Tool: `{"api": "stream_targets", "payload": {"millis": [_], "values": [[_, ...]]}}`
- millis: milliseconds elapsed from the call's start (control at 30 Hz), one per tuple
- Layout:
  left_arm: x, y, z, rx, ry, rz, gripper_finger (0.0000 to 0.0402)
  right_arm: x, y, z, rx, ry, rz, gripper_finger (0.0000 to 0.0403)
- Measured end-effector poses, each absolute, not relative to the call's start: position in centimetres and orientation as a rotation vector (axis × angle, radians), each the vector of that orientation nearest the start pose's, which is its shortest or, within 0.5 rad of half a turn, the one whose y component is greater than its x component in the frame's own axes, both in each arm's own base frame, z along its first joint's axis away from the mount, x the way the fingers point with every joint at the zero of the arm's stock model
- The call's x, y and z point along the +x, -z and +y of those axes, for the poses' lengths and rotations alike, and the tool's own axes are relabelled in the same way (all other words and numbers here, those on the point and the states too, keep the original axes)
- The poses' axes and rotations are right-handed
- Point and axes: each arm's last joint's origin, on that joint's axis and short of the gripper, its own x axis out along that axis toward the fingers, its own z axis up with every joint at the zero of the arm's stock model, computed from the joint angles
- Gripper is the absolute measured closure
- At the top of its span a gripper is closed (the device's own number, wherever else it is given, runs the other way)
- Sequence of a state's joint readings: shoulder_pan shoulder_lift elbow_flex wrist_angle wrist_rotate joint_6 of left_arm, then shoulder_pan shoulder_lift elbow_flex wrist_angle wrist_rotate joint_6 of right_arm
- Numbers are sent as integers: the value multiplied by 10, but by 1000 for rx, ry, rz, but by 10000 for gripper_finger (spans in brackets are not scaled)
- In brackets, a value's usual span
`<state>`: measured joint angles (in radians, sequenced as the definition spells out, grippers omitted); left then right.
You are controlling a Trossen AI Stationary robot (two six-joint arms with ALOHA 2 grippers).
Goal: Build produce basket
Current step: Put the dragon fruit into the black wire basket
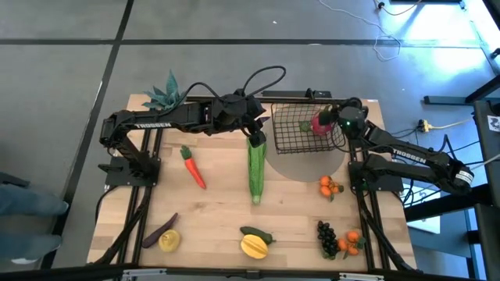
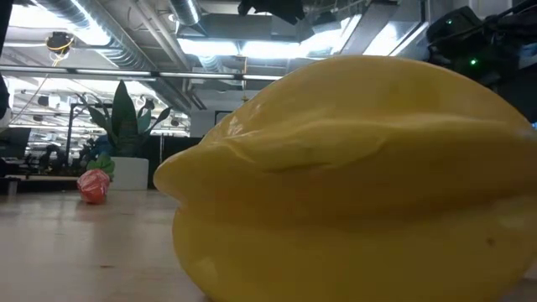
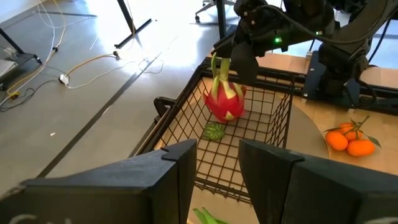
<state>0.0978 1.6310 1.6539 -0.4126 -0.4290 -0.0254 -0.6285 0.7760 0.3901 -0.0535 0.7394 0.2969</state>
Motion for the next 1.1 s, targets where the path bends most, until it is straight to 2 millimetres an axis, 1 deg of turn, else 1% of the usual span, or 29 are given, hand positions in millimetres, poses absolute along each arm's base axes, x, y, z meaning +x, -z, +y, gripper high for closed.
{"api": "stream_targets", "payload": {"millis": [67,167,233,267,333,400,467,567,633,733,867,967,1100], "values": [[364,-397,48,41,-525,382,292,121,-221,-111,206,1376,241,297],[363,-397,48,41,-525,384,292,124,-240,-110,155,1319,198,303],[363,-396,48,42,-525,391,292,126,-252,-108,118,1243,192,306],[363,-395,48,43,-525,398,292,128,-258,-106,108,1175,183,306],[362,-394,48,45,-527,413,292,132,-267,-101,114,966,161,307],[362,-393,48,47,-531,422,292,136,-271,-97,142,771,149,307],[361,-392,48,48,-534,438,292,138,-272,-95,193,673,137,307],[360,-389,48,25,-545,465,292,138,-272,-94,221,654,138,307],[358,-386,49,3,-555,491,292,138,-268,-93,201,629,184,307],[356,-382,50,-24,-571,528,292,139,-262,-91,143,539,274,306],[354,-379,50,-42,-580,560,292,139,-250,-89,141,454,396,306],[353,-378,50,-44,-580,564,292,140,-242,-90,137,444,476,306],[353,-378,50,-44,-581,574,292,146,-233,-94,160,444,533,306]]}}
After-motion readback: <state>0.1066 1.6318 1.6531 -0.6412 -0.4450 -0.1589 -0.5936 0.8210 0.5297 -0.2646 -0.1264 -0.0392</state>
